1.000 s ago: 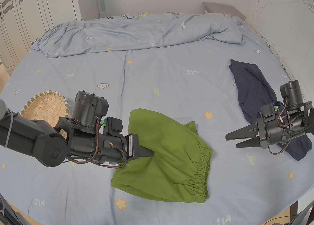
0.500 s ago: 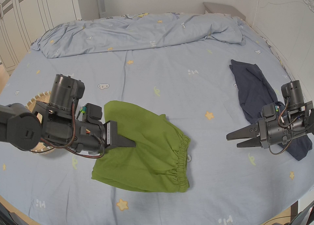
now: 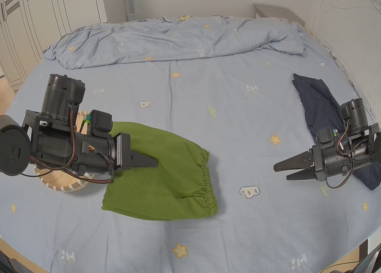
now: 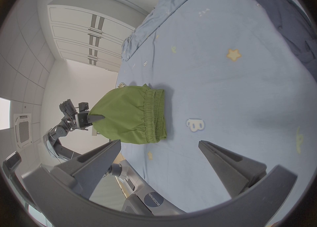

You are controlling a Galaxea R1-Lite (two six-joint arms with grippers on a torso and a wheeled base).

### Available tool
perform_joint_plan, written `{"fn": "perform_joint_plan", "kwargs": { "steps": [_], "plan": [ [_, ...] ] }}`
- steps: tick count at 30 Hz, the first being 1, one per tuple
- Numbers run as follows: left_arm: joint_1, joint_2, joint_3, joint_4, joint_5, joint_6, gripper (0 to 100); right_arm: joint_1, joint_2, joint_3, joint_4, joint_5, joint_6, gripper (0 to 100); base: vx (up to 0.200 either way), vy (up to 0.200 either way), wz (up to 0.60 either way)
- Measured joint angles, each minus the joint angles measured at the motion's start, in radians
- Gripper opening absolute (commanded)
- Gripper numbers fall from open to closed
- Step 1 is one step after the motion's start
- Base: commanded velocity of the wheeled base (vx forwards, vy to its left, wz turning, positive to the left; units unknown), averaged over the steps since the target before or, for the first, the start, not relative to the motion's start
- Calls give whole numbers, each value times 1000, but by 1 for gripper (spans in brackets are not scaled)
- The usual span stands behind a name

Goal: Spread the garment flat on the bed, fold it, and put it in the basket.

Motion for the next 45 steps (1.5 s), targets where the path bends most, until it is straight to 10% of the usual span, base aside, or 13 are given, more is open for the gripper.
{"fn": "perform_joint_plan", "kwargs": {
  "steps": [13,27,45],
  "plan": [
    [-46,-22,6,-5,1,16,0,1,-1,0,1,0,0,100,0,77,0],
    [-116,-40,-25,33,0,343,0,3,-16,6,1,0,0,100,0,0,0],
    [133,-201,-55,-154,-183,322,0,16,-42,14,-1,-2,-3,100,0,0,0]
  ]
}}
